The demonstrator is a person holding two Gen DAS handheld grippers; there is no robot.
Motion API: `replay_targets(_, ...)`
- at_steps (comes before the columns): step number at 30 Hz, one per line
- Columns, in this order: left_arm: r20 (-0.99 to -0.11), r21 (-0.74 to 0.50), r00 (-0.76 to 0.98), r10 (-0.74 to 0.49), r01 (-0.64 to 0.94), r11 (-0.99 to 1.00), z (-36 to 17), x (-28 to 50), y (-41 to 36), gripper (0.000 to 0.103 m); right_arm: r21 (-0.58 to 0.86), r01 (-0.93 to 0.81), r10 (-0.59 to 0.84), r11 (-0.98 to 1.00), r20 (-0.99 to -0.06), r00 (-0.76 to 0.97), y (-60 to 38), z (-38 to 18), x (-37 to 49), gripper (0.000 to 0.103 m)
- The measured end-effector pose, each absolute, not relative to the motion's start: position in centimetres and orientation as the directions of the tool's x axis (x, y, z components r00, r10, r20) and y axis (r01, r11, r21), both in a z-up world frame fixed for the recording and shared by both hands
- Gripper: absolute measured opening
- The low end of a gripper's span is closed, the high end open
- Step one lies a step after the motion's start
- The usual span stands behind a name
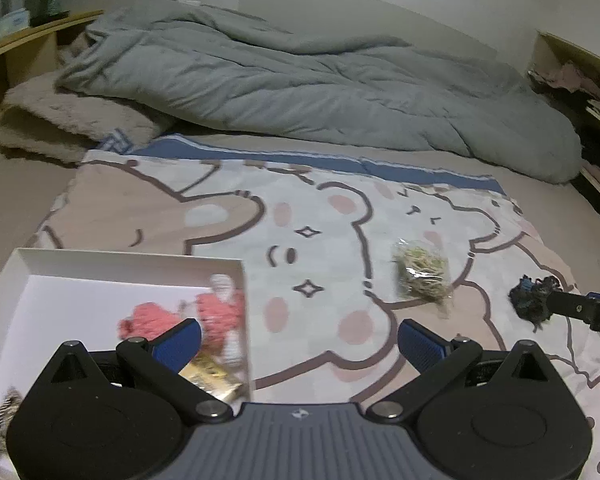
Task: Organize objects
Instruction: 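Withdraw both tools and move toward the bead bag and scrunchie, then grasp the clear bead bag with the left tool while the right tool grasps the dark scrunchie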
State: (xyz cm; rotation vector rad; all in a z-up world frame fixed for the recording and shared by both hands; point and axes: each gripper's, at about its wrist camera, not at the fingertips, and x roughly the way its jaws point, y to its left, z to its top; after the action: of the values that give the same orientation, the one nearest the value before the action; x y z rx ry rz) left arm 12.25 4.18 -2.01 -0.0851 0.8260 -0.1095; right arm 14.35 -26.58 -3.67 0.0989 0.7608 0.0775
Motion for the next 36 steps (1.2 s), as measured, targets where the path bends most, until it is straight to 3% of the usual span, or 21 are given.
replay_targets(13,-0.712,-0.194,0.659,-0.243,0.148,0.970,-4.1,15.3,-1.9,0.103,0.125,0.087,0.027,0.988,-0.705,0.708,-33.3,-5.2,15.2,0.103)
replay_targets(29,-0.731,-0.153,0.637,-0.245,0.197,0.968,-7.5,23.1,-7.7,0.103,0.066,0.178,-0.069,0.982,-0.748,0.661,-37.9,-7.7,20.5,0.103)
replay_targets(32,-0.737,-0.142,0.626,-0.254,0.224,0.964,-8.2,24.7,-9.2,0.103,0.082,0.196,-0.066,0.977,-0.760,0.647,-38.2,-8.7,21.9,0.095)
replay_targets(36,-0.751,-0.153,0.600,-0.278,0.252,0.956,-9.4,26.8,-11.3,0.103,0.096,0.216,-0.063,0.972,-0.777,0.627,-38.3,-10.2,23.6,0.094)
